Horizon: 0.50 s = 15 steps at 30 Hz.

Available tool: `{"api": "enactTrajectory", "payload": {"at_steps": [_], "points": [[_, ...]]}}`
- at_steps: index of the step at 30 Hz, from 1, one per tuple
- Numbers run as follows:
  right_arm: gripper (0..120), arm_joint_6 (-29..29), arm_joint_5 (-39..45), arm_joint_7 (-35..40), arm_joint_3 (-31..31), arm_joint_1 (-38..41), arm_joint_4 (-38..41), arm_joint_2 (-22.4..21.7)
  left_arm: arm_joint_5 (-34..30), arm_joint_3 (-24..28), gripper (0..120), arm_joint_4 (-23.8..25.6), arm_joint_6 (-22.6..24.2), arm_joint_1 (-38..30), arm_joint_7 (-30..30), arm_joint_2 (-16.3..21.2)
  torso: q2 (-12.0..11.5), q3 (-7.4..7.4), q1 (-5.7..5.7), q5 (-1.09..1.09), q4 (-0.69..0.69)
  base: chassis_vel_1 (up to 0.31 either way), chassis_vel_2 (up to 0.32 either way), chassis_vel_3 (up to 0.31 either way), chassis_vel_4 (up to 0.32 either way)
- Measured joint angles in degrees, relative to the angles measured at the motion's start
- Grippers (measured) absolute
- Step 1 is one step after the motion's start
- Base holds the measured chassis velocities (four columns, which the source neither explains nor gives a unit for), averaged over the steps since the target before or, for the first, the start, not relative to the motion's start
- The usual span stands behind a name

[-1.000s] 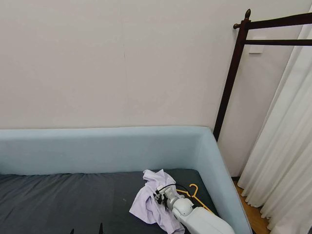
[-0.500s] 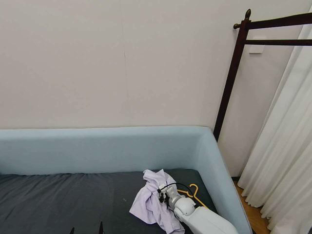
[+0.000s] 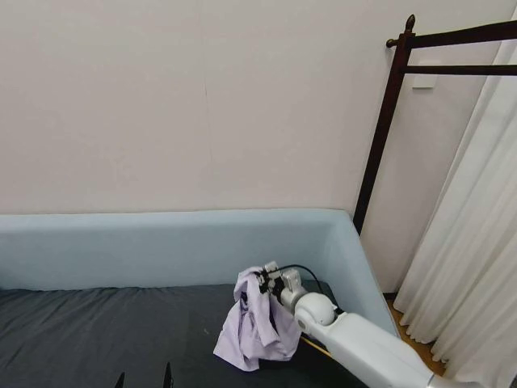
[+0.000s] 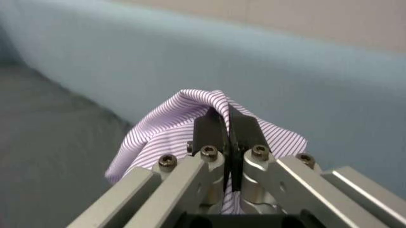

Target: Pick up the clothes from the sofa and hang them on the clothes hanger.

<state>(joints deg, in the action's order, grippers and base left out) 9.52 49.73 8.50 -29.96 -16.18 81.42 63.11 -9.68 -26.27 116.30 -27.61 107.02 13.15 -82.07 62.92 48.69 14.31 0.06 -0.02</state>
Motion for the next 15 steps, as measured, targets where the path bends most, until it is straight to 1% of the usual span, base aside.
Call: {"api": "enactTrajectory", "payload": {"at_steps": [3, 5, 7, 8, 11, 12, 15], "points": [[0, 1.32, 4.61, 2.16, 0.11, 3.79, 6.02, -1.02, 0.04, 0.17, 99, 0.15, 0.00, 0.05, -0.02, -0.12, 0.00, 0.00, 0.00, 0.00, 0.01, 0.000, 0.000, 0.000, 0.000], [0, 1.59, 5.66, 2.62, 0.19, 4.84, 7.29, -1.25, 0.05, 0.18, 99, 0.23, 0.00, 0.05, -0.02, -0.12, 0.00, 0.00, 0.00, 0.00, 0.01, 0.000, 0.000, 0.000, 0.000], [0, 2.25, 8.39, 3.65, 0.01, 8.16, 10.16, -1.73, 0.05, 0.09, 99, 0.52, 0.00, -0.05, -0.02, -0.12, 0.00, 0.00, 0.00, 0.00, 0.00, 0.000, 0.000, 0.000, 0.000], [0, 2.25, 8.39, 3.65, 0.01, 8.16, 10.16, -1.73, 0.05, 0.09, 99, 0.52, 0.00, -0.05, -0.02, -0.12, 0.00, 0.00, 0.00, 0.00, 0.00, 0.000, 0.000, 0.000, 0.000], [0, 3.01, 12.12, 5.36, -0.87, 13.23, 12.01, -1.34, -0.05, -0.15, 99, 0.99, 0.00, -0.08, 0.04, -0.23, 0.00, 0.00, 0.00, 0.00, -0.01, 0.000, 0.000, 0.000, 0.000], [0, 3.01, 12.12, 5.36, -0.87, 13.23, 12.01, -1.34, -0.05, -0.15, 99, 0.99, 0.00, -0.08, 0.04, -0.23, 0.00, 0.00, 0.00, 0.00, -0.01, 0.000, 0.000, 0.000, 0.000], [0, 4.42, 18.15, 8.96, 0.07, 18.25, 15.11, -0.29, -0.06, -0.23, 99, 1.37, -0.11, 0.28, 0.12, -0.57, 0.00, 0.00, 0.00, 0.00, 0.02, 0.000, 0.000, 0.000, 0.000]]}}
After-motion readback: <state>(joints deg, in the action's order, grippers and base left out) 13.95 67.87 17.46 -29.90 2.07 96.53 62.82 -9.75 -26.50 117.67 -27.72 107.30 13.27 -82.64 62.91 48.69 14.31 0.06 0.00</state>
